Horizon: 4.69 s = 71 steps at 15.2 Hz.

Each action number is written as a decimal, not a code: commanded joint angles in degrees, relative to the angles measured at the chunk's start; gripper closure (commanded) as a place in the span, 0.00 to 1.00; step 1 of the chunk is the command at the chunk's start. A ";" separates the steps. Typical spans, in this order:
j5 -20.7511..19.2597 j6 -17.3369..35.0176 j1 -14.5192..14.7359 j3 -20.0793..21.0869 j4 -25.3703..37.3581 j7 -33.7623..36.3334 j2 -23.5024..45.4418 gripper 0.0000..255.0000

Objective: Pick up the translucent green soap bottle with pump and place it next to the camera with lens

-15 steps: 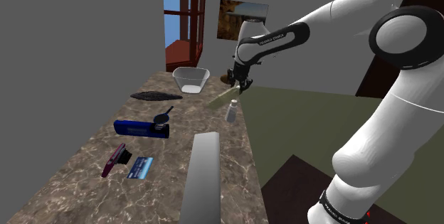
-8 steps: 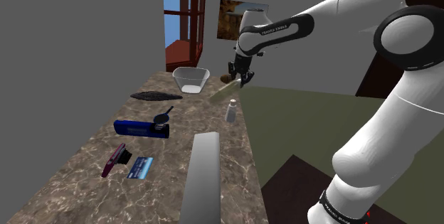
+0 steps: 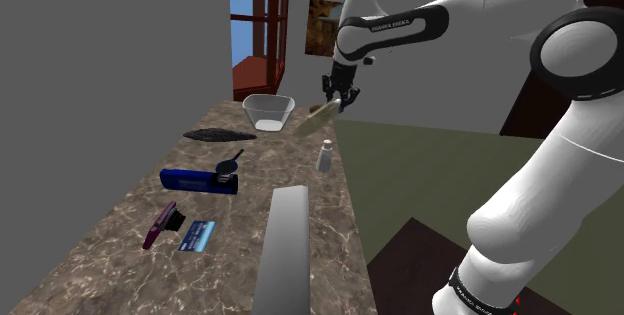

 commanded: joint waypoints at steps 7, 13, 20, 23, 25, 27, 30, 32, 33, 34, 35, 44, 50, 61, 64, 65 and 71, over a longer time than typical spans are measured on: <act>0.28 -6.04 -0.02 -0.05 5.94 -0.65 -0.13 1.00; 0.30 -10.58 -0.01 -0.02 10.87 -0.98 0.26 1.00; 1.28 -11.23 3.61 4.46 4.93 6.83 -5.89 1.00; 1.77 -11.82 5.16 6.67 3.44 10.39 -7.76 1.00; 2.07 -12.29 6.19 8.23 2.79 12.84 -8.74 1.00; 2.35 -12.81 7.22 9.86 2.41 15.36 -9.49 1.00; 2.68 -13.68 8.69 12.47 2.34 19.27 -10.17 1.00; 2.81 -14.30 9.65 14.31 2.62 21.97 -10.30 1.00; 2.83 -14.63 10.12 15.25 2.86 23.36 -10.27 1.00; 2.83 -14.96 10.57 16.23 3.17 24.77 -10.17 1.00; 2.79 -15.30 11.01 17.23 3.54 26.20 -9.99 1.00; 0.07 -18.91 14.72 27.43 9.99 40.57 -4.74 1.00; -6.17 -22.62 18.20 35.39 17.75 52.41 3.86 1.00; -21.15 -30.49 33.38 40.20 32.72 69.71 22.40 1.00; -20.58 -27.86 32.27 40.30 29.55 70.01 21.68 1.00; -20.44 -27.01 31.96 40.32 28.55 70.12 21.48 1.00; -19.98 -22.17 30.51 40.32 23.08 70.91 20.73 1.00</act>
